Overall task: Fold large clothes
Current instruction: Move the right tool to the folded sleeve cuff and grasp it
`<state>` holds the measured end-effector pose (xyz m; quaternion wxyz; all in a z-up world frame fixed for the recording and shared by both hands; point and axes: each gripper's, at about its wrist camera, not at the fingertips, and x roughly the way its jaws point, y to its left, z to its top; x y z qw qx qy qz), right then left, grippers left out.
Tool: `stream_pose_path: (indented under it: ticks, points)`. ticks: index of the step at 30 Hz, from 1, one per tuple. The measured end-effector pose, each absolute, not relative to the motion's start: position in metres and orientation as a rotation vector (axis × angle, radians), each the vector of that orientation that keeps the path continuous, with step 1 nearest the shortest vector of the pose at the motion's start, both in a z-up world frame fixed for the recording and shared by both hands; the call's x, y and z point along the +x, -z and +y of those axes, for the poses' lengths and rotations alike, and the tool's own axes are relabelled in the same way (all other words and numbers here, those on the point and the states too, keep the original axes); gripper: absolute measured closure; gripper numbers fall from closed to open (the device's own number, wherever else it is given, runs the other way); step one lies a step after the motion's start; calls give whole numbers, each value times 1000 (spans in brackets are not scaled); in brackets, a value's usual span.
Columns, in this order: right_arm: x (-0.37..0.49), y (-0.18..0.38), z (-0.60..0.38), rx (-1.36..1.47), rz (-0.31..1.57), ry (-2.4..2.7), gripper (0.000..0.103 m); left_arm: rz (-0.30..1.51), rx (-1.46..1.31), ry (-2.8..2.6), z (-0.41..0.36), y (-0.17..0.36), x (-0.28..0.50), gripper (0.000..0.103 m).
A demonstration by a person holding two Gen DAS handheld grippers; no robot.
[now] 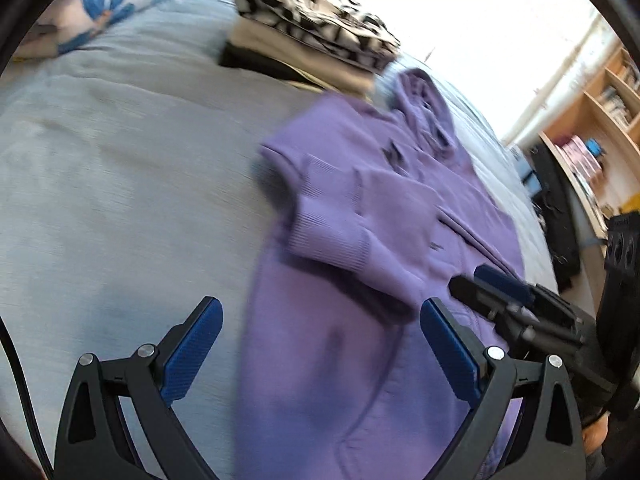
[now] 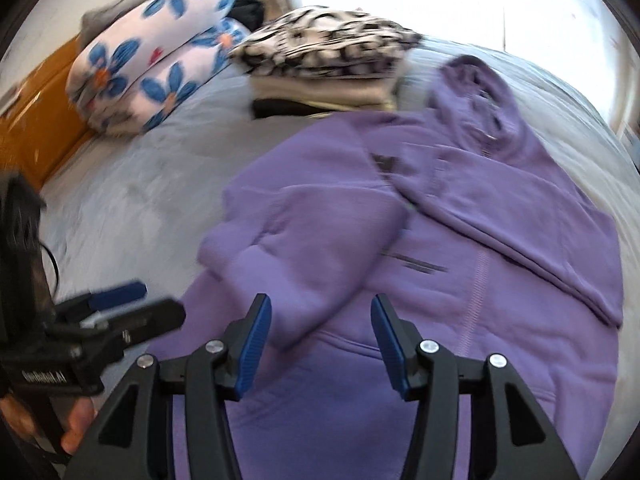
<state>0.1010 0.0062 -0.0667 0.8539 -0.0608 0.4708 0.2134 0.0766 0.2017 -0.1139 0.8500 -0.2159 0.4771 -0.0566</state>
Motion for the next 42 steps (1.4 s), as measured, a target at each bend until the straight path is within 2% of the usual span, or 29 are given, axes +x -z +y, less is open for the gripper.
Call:
stream_pose_path:
  ticks: [11, 12, 13, 14, 17, 22, 23, 27, 30, 31, 34, 36, 40, 42]
  points:
    - [110, 102, 66, -409, 1027, -437, 51, 1026, -406, -32, 236, 118, 79, 5]
    - [112, 103, 66, -412, 1032, -436, 54, 1027, -407, -36, 237, 118, 78, 5]
    - [115, 101, 64, -400, 1033, -442, 73, 1027, -408, -37, 238, 118, 77, 5]
    - [119, 97, 62, -389, 1039, -446, 85, 1026, -410, -37, 238, 119, 78, 5]
    - [135, 71, 47, -330, 1000, -423, 87, 1029, -408, -33, 236, 119, 78, 5]
    - [160, -12, -2, -223, 756, -357, 88, 1037, -393, -9, 224, 119, 80, 5]
    - [163, -30, -19, -188, 688, -321, 93, 1039, -386, -1, 220, 119, 80, 5]
    - [177, -52, -88, -63, 558, -125, 92, 1049, -356, 32, 203, 120, 85, 5]
    - [202, -10, -146, 30, 731, 59, 84, 1060, -321, 56, 188, 121, 90, 5]
    - [211, 19, -167, 66, 861, 119, 83, 1064, -309, 66, 183, 122, 92, 5]
    - [210, 66, -196, 167, 1043, 86, 83, 1073, -288, 90, 172, 122, 96, 5]
    - [203, 80, -202, 206, 1078, 41, 83, 1078, -283, 94, 168, 123, 100, 5]
    - [209, 73, -196, 309, 1074, -62, 63, 1088, -287, 100, 162, 124, 109, 5]
    - [217, 64, -188, 341, 1055, -96, 62, 1082, -288, 108, 160, 123, 110, 5]
